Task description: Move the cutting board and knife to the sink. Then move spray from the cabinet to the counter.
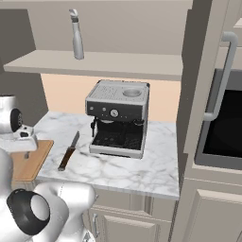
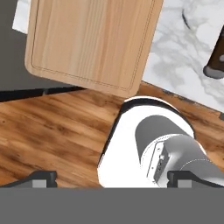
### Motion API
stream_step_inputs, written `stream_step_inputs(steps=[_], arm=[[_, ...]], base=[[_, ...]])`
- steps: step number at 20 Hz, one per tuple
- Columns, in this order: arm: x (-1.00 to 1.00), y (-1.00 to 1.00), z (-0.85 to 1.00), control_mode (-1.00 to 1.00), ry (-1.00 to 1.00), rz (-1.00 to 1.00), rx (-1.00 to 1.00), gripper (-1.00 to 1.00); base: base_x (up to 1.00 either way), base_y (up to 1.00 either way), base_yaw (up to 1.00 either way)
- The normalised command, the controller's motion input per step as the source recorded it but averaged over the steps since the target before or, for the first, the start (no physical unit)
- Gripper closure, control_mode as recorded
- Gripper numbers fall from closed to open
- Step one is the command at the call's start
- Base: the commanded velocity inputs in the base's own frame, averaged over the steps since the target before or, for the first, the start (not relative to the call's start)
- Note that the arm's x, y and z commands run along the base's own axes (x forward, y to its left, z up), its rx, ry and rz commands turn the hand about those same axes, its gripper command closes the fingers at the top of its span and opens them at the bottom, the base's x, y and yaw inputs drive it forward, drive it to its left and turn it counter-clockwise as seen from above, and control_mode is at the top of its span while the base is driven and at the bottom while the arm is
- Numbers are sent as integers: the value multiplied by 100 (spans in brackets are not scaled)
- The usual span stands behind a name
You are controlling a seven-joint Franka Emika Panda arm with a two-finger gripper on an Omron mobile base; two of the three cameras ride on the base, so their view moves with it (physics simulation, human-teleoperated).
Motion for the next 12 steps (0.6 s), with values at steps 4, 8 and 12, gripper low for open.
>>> stream_step_inputs(steps=[4,8,12], arm=[[-43,-14,5,-100,-2,12,-4,-100],[-36,-16,8,-100,0,17,-3,-100],[-34,-9,3,-100,-3,22,-2,-100]], base=[[0,0,0],[0,0,0],[0,0,0]])
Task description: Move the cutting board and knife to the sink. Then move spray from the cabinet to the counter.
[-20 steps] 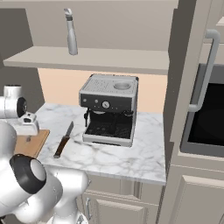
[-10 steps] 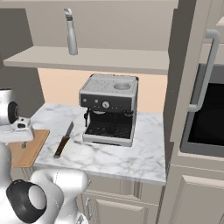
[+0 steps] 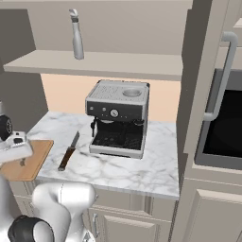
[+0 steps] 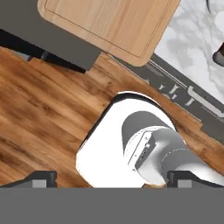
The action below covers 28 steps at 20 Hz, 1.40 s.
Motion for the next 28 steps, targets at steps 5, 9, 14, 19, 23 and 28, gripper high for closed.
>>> stream_step_inputs(steps=[5,9,14,19,23,28], arm=[[-20,-2,0,-100,-1,36,-1,-100],[-22,0,0,-100,-10,43,-4,-100],[-22,0,-5,-100,-20,40,-4,-100],[-17,2,-16,-100,-26,31,0,-100],[-8,6,-20,-100,-32,18,2,-100],[-2,12,-21,-100,-32,8,9,-100]], base=[[0,0,0],[0,0,0],[0,0,0],[0,0,0],[0,0,0],[0,0,0]])
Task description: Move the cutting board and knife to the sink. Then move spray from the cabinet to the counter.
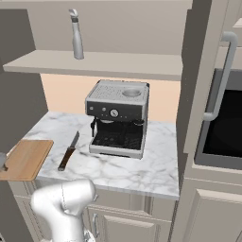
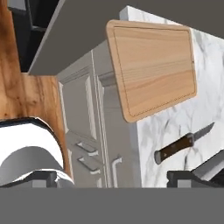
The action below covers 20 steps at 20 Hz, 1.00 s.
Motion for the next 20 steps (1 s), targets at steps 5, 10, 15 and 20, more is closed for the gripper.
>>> stream_step_inputs(steps=[5,10,15,20], arm=[[0,16,-21,-100,-33,5,13,-100],[-11,18,-23,-100,-32,0,8,-100],[-3,9,-21,-100,-18,0,2,-100],[2,19,-15,-100,-5,0,0,-100]], base=[[0,0,0],[0,0,0],[0,0,0],[0,0,0]])
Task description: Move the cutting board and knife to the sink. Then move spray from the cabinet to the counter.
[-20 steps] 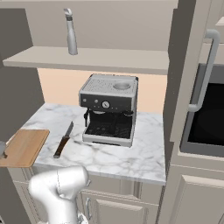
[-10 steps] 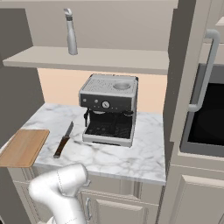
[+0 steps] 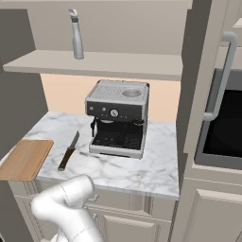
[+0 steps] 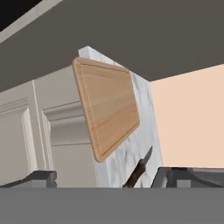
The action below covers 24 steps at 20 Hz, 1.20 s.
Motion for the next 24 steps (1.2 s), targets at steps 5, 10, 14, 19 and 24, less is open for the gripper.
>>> stream_step_inputs(steps=[5,10,14,19,24], arm=[[3,22,-15,-100,-10,-2,0,-100],[10,25,-14,-100,-10,-10,0,-100],[18,28,-9,-100,-5,-15,0,-100],[17,30,-9,-100,-2,-14,0,-100],[16,25,-18,-100,-4,-6,-1,-100]], base=[[0,0,0],[0,0,0],[0,0,0],[0,0,0],[0,0,0]])
